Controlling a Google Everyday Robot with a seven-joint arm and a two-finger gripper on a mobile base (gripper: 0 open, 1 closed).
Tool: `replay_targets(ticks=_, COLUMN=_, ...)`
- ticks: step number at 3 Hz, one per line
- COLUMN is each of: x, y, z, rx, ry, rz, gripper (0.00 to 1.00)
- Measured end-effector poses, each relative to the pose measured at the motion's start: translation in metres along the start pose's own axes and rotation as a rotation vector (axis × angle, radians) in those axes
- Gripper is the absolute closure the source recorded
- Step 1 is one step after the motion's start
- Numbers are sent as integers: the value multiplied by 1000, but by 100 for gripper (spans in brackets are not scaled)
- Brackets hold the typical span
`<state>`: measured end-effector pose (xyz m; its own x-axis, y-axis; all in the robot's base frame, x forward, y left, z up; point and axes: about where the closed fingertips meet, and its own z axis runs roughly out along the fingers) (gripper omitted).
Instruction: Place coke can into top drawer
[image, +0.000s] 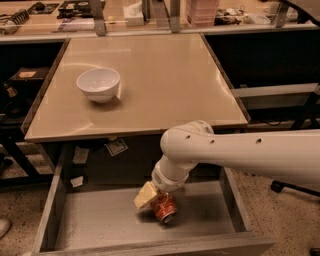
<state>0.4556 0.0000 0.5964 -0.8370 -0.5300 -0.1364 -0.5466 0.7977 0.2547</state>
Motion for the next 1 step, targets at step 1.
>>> replay_targets(ticks=1, x=0, y=0, z=0, rx=0, ry=0, rz=0, gripper=0)
